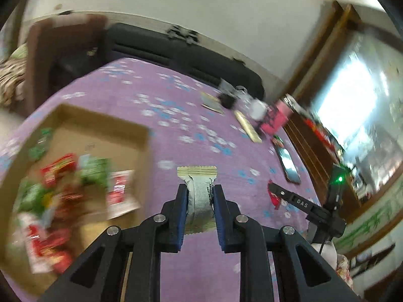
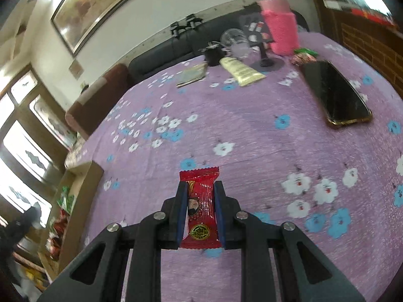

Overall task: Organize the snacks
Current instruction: 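Carry the red candy and white bar into the box and open both tools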

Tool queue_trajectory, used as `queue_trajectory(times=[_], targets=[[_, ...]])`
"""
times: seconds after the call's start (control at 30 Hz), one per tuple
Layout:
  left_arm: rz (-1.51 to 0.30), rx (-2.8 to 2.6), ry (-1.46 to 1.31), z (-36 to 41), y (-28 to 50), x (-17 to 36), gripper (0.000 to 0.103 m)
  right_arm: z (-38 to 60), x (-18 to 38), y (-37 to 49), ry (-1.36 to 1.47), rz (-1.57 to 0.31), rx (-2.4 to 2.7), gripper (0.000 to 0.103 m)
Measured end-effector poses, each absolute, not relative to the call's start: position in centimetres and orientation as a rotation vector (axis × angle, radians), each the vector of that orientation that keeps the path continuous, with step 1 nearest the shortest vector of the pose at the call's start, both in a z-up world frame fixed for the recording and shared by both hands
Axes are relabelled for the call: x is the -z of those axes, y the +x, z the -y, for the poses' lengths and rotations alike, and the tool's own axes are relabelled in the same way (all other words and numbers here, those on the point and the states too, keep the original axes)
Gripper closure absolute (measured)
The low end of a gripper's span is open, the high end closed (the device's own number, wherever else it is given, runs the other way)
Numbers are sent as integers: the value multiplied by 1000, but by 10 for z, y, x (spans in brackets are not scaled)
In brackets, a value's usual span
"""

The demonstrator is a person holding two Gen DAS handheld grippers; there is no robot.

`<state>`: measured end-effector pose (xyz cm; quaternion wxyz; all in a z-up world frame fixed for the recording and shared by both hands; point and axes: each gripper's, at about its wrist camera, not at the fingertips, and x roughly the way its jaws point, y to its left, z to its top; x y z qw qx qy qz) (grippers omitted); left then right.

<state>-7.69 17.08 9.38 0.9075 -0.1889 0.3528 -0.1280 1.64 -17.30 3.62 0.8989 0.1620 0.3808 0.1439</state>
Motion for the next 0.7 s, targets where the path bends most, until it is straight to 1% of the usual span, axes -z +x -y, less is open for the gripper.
queue_trajectory(times=[0.1, 0.23, 0.53, 0.7], targets=[[-709, 201, -431, -207, -97, -92, 83, 152, -45, 7, 280, -780, -321, 84], [-691, 132, -482, -247, -115, -82, 83, 118, -59, -10, 291, -786, -413, 83], [-689, 3, -469, -287, -139, -60, 83, 5, -92, -53, 147, -796, -636, 83], [-687, -40, -470, -309, -145, -53, 83, -52, -93, -71, 80, -826, -733, 83]])
